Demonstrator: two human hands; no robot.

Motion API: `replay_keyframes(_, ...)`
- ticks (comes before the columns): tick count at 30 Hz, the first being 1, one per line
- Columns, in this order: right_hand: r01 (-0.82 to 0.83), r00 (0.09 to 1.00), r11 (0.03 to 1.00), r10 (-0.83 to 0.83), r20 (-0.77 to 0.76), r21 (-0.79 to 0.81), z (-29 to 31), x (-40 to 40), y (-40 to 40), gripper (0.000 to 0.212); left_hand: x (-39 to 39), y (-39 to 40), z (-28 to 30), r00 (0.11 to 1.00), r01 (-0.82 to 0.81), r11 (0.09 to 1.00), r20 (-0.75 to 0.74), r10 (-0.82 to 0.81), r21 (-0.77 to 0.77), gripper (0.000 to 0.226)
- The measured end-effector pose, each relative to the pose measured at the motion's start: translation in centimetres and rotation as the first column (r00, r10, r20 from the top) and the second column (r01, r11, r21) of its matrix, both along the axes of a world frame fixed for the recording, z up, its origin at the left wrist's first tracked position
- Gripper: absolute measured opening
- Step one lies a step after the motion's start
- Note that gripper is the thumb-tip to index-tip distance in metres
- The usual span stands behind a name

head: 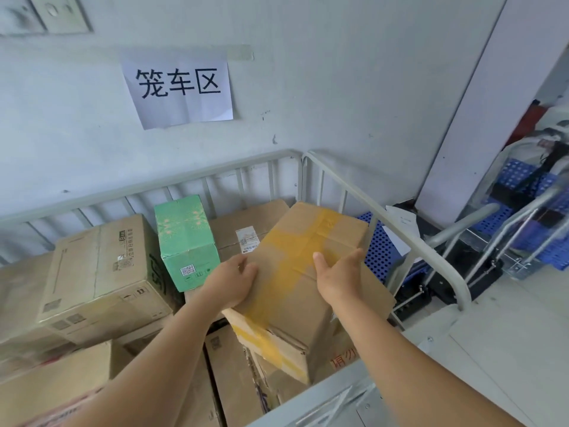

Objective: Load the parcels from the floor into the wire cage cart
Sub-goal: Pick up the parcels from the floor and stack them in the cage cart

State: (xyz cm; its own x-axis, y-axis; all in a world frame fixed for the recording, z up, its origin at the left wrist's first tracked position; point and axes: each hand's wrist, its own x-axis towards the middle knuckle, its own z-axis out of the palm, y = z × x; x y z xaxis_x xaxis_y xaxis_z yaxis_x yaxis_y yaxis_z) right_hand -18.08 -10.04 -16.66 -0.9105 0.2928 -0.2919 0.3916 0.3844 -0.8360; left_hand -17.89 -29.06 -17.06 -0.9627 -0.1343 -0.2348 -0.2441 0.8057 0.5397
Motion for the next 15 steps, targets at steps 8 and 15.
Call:
replay_keyframes(8, -0.131, 0.991, 0.991, 0.132, 0.030, -0.026, 0.3, -0.2, -2.9, 0.104, -0.2, -2.4, 0.2, 0.997, -0.066, 0.979, -0.020, 0.071, 0.195, 0.050)
replay_keyframes(15, -0.185, 0.982, 0.977, 0.187, 0.006, -0.110, 1.5, -8.3, -3.9, 0.080, -4.5, -3.0, 1.6, 0.963, -0.214, 0.922, -0.086, 0.254, 0.324, 0.055)
